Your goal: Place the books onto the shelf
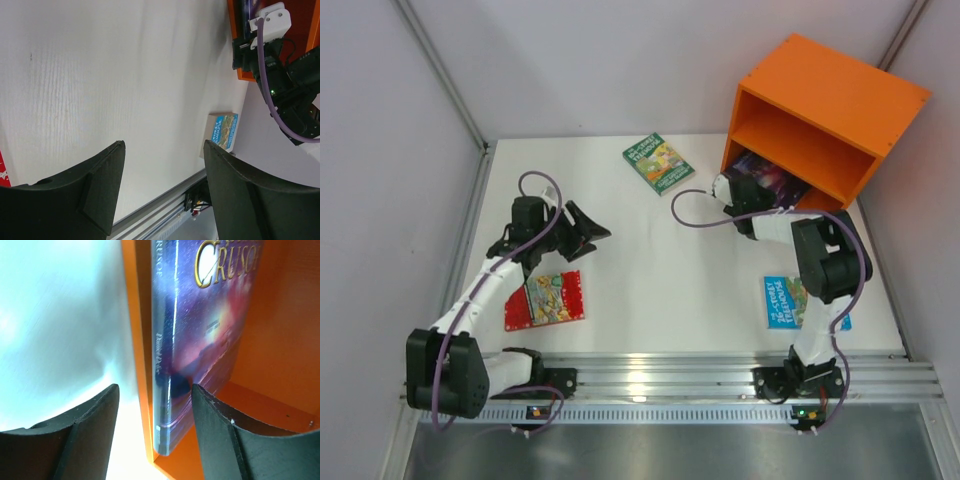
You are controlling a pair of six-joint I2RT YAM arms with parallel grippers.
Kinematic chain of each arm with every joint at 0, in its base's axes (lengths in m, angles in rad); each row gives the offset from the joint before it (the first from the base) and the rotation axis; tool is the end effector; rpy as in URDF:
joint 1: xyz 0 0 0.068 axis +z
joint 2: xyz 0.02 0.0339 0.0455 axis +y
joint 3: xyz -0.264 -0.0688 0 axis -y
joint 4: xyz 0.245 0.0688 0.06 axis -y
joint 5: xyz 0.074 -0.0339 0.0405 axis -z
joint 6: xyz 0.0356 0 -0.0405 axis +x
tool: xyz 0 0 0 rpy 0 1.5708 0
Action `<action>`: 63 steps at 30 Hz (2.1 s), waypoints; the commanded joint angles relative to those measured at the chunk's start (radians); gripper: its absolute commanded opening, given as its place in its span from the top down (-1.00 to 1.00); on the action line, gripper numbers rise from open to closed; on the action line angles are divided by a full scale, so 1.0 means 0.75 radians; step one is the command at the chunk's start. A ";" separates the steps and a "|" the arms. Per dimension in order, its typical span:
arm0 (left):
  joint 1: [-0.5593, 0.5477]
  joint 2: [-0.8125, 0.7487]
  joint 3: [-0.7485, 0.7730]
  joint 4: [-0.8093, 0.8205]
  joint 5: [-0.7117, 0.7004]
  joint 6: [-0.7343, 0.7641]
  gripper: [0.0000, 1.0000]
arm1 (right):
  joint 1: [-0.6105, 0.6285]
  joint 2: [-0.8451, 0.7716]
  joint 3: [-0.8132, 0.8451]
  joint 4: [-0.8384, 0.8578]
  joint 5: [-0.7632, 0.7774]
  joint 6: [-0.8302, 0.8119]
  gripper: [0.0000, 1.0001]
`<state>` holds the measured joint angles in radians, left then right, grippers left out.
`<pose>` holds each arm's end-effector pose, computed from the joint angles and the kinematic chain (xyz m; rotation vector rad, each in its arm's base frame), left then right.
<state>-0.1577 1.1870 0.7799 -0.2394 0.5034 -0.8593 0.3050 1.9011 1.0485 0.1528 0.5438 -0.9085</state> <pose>0.2480 -0.0568 0.2530 -0.5222 2.2983 -1.0921 0.3794 0.1001 0.1509 -1.0665 2.0599 -0.9305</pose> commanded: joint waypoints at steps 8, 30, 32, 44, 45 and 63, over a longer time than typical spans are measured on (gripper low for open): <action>-0.009 -0.014 0.032 -0.008 -0.015 0.035 -0.38 | -0.002 -0.142 0.068 -0.110 -0.095 0.095 -0.18; -0.015 -0.030 0.020 -0.024 -0.035 0.035 -0.36 | -0.036 -0.089 0.118 -0.116 -0.036 0.050 0.28; -0.015 -0.030 0.020 -0.026 -0.039 0.033 -0.36 | -0.041 -0.087 0.122 -0.114 -0.038 0.050 0.30; -0.025 -0.024 0.028 -0.024 -0.049 0.029 -0.36 | -0.067 -0.031 0.154 -0.093 -0.015 0.013 0.48; -0.025 -0.024 0.028 -0.024 -0.051 0.031 -0.36 | -0.069 -0.027 0.156 -0.091 -0.013 0.013 0.49; -0.041 0.000 0.040 -0.018 -0.070 0.033 -0.35 | -0.075 0.030 0.208 -0.042 0.009 0.007 0.53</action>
<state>-0.1814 1.1870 0.7799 -0.2642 0.4583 -0.8425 0.2661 1.9091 1.1488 0.0475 0.5339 -0.8978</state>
